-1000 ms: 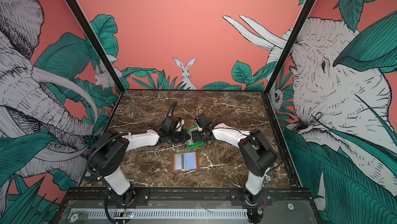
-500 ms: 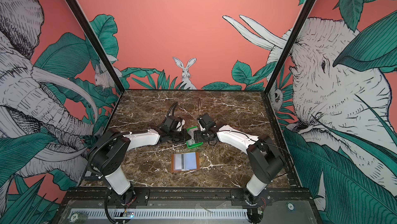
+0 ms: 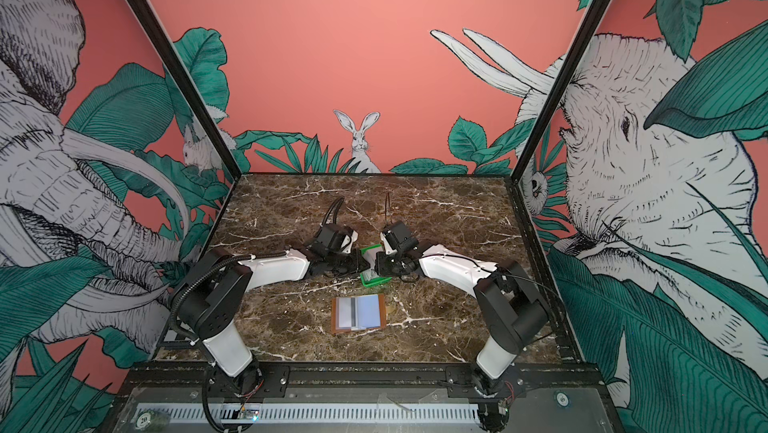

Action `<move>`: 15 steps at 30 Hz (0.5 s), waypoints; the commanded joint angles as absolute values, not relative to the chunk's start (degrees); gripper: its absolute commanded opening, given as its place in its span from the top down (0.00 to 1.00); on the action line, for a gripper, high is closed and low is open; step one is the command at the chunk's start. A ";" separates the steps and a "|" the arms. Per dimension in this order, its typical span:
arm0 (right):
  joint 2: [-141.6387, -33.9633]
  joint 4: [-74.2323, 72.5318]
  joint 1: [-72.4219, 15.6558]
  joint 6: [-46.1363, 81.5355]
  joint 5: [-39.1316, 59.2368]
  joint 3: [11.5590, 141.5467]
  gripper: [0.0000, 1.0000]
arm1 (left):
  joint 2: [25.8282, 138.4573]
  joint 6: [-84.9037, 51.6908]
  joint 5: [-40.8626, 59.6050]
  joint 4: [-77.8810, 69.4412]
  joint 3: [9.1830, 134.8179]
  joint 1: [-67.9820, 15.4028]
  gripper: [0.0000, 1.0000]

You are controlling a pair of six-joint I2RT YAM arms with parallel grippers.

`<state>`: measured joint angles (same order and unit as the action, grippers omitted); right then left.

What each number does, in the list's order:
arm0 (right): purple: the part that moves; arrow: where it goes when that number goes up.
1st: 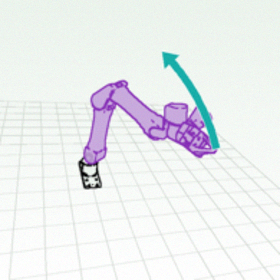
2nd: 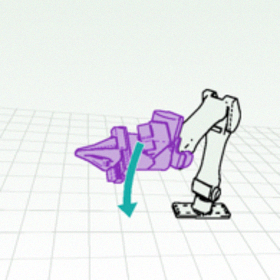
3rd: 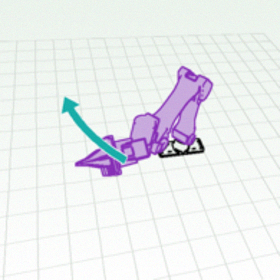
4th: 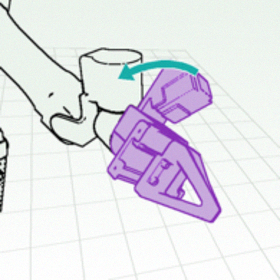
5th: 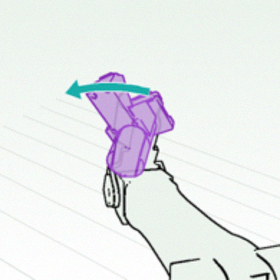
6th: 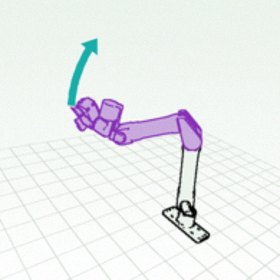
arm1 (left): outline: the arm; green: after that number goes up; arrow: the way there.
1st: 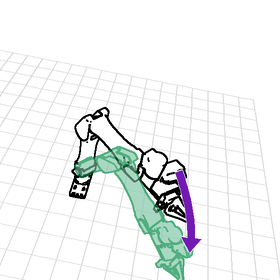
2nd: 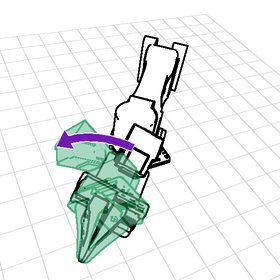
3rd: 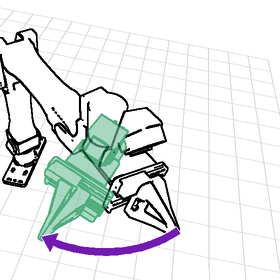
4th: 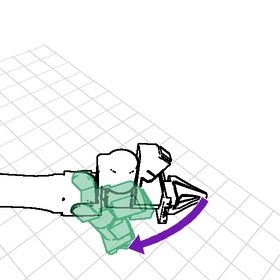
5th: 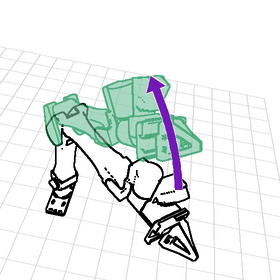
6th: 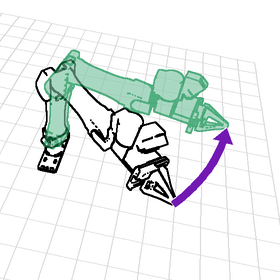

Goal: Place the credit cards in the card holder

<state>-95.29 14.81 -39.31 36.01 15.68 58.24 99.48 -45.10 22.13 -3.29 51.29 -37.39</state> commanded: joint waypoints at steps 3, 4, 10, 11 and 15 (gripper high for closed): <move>-96.77 13.59 -39.17 36.39 15.95 59.94 0.82 | 100.21 -45.47 21.75 -2.82 50.12 -37.04 0.86; -96.81 13.54 -39.19 36.43 15.91 59.90 0.84 | 100.28 -45.48 21.75 -2.96 50.15 -37.07 0.85; -96.35 13.45 -39.20 36.40 16.24 59.77 0.85 | 100.34 -45.62 21.89 -3.24 49.72 -37.06 0.85; -96.33 13.32 -39.19 36.40 16.21 59.68 0.85 | 100.31 -45.66 21.89 -3.42 49.66 -37.01 0.85; -96.94 13.13 -39.26 36.50 16.45 59.85 0.87 | 100.51 -45.89 22.06 -3.78 49.67 -37.01 0.85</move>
<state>-96.51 13.98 -39.31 36.45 16.21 58.94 99.48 -45.50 22.17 -4.36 50.89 -37.39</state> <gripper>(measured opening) 0.136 0.145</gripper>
